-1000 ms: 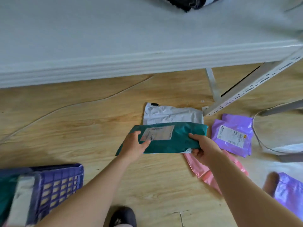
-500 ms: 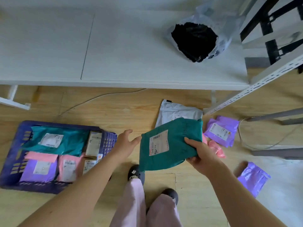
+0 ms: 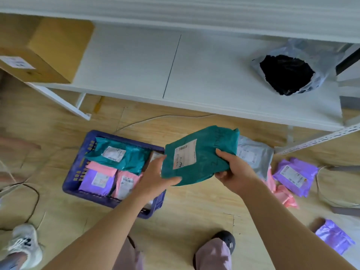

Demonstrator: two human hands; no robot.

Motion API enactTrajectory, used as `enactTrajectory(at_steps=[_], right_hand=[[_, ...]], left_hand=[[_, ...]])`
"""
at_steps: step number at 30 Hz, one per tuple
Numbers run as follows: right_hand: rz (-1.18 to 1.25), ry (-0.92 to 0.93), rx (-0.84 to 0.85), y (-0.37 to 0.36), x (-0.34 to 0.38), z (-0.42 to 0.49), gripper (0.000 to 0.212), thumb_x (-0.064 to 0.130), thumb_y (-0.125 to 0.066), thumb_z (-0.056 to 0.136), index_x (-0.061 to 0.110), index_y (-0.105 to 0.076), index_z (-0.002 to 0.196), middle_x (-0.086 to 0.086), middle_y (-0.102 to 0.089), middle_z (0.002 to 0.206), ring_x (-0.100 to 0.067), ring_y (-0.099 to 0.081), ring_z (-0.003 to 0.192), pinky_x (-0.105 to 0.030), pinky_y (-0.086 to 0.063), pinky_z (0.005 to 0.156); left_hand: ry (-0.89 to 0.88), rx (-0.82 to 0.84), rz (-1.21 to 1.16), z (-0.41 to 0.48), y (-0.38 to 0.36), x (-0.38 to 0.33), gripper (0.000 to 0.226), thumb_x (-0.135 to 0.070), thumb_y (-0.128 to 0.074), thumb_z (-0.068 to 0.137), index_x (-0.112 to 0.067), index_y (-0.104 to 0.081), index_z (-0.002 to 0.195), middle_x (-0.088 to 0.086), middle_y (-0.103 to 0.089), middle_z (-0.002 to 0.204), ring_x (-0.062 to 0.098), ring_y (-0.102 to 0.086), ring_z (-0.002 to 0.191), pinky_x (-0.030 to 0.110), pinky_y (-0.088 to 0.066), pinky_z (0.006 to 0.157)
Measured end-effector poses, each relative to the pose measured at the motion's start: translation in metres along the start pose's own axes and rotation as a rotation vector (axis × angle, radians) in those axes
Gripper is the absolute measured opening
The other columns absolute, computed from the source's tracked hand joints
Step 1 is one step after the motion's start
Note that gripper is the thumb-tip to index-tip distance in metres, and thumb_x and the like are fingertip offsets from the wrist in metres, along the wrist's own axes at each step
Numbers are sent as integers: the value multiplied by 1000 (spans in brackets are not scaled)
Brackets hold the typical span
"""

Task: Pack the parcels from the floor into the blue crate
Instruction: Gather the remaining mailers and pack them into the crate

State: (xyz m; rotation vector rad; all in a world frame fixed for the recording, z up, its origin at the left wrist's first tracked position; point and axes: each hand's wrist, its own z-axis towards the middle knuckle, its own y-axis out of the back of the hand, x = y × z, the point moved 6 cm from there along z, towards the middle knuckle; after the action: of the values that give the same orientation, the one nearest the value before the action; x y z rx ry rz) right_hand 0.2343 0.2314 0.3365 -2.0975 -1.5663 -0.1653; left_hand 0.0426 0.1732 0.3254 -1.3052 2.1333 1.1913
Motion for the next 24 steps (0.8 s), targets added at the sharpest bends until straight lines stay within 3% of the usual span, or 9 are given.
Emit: enactTrajectory(at_steps=[3, 6, 9, 11, 14, 16, 18, 20, 24], right_hand=[[4, 5, -5, -55, -23, 7, 4, 11, -56, 92, 10, -59, 88, -6, -66, 72, -12, -53, 44, -16, -31, 30], [27, -6, 4, -115, -57, 23, 4, 11, -57, 91, 9, -59, 94, -9, -64, 81, -16, -49, 54, -16, -30, 30], [56, -25, 20, -170, -96, 37, 5, 12, -56, 92, 8, -58, 94, -9, -62, 78, -13, -49, 42, -15, -30, 29], [95, -33, 22, -203, -122, 46, 6, 11, -54, 92, 8, -58, 96, -9, -62, 78, -10, -50, 37, -16, -31, 29], [114, -65, 21, -243, -159, 61, 6, 11, -54, 92, 7, -58, 94, -9, -62, 78, -9, -51, 35, -16, -30, 28], [110, -89, 12, -264, -182, 73, 5, 11, -57, 90, 7, -60, 91, -9, -64, 77, -12, -53, 42, -16, -32, 30], [56, -96, -6, -275, -201, 90, 5, 11, -61, 88, 7, -62, 91, -10, -67, 79, -19, -58, 58, -21, -41, 42], [-70, -85, -53, -278, -221, 113, 13, 12, -65, 86, 7, -63, 97, -11, -70, 88, -26, -62, 77, -29, -44, 59], [-425, -87, -110, -267, -252, 151, 14, 10, -61, 89, 8, -62, 103, -5, -67, 92, -16, -63, 75, -23, -51, 56]], left_hand=[[-170, 84, 484, -3, 25, 34, 112, -48, -75, 67, -33, 1, 148, -7, -2, 157, 14, -11, 143, 41, -25, 114], [-232, 28, 662, 8, 61, 71, 119, -55, -71, 68, -31, 15, 147, -2, 12, 157, 20, -3, 145, 41, -21, 115], [-287, -6, 724, 14, 106, 104, 120, -55, -71, 68, -28, 16, 147, 7, 2, 158, 25, -9, 145, 44, -25, 114], [-333, -40, 807, 19, 140, 133, 122, -49, -78, 59, -27, 3, 147, 15, -22, 153, 32, -33, 137, 48, -40, 103], [-397, -129, 893, 22, 189, 175, 115, -36, -87, 38, -10, -33, 136, 14, -62, 113, 28, -66, 94, 36, -55, 73], [-456, -179, 931, 25, 215, 194, 106, -25, -87, 32, -10, -43, 127, 6, -64, 87, 23, -65, 70, 28, -53, 60], [-512, -216, 955, 32, 233, 212, 102, -11, -86, 27, -12, -45, 120, 2, -62, 73, 20, -62, 58, 26, -49, 51], [-521, -201, 981, 41, 243, 238, 102, 0, -81, 22, -13, -45, 117, 2, -64, 70, 21, -62, 57, 26, -48, 47], [-545, -173, 1077, 55, 247, 287, 99, 0, -80, 21, -12, -46, 113, 2, -63, 70, 24, -63, 62, 23, -47, 47]])
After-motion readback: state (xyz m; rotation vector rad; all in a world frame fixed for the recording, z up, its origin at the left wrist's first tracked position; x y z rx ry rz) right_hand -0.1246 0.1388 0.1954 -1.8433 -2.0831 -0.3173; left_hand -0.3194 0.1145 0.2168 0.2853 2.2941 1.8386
